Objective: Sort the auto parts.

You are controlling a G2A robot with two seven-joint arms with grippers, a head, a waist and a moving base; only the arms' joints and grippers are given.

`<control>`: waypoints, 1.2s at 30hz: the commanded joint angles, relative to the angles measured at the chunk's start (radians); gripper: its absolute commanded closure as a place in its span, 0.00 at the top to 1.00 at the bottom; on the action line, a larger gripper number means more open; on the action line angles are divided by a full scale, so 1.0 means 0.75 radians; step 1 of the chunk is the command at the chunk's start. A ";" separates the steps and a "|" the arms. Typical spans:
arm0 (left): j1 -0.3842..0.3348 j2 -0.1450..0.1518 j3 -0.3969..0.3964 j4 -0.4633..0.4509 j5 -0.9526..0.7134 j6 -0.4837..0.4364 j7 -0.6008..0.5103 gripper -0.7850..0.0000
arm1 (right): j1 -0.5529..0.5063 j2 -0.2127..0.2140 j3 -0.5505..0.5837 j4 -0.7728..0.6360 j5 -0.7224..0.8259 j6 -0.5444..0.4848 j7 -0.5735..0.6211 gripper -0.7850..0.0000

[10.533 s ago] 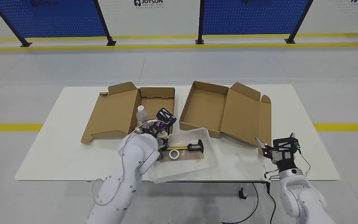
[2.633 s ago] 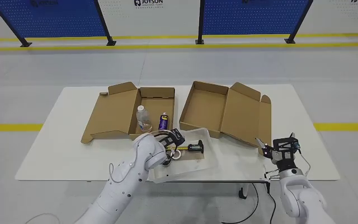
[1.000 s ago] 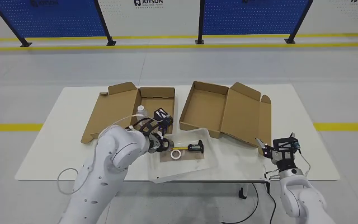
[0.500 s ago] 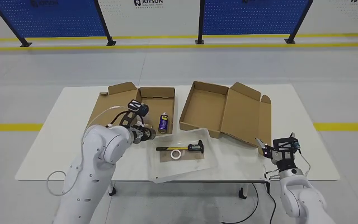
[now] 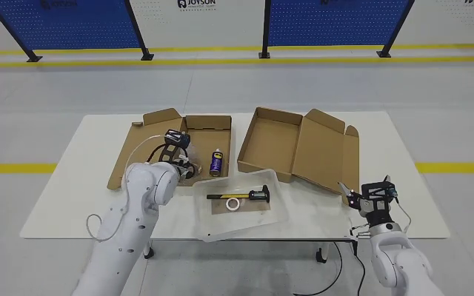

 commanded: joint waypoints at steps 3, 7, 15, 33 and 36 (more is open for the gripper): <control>-0.029 -0.004 0.007 0.064 0.010 0.015 0.013 0.00 | 0.000 0.000 0.000 0.000 0.000 0.000 0.000 1.00; -0.055 -0.008 0.022 0.120 0.025 0.012 0.026 0.00 | 0.000 0.000 0.000 0.000 0.000 0.000 0.000 1.00; -0.108 -0.016 0.049 0.218 0.066 -0.003 0.038 0.00 | 0.000 0.000 0.000 0.000 0.000 0.000 0.000 1.00; -0.196 -0.029 0.072 0.376 0.102 -0.059 0.037 0.00 | 0.000 0.000 0.000 0.000 0.000 0.000 0.000 1.00; -0.217 -0.034 0.085 0.405 0.103 -0.068 0.033 0.00 | 0.000 0.000 0.000 0.000 0.000 0.000 0.000 1.00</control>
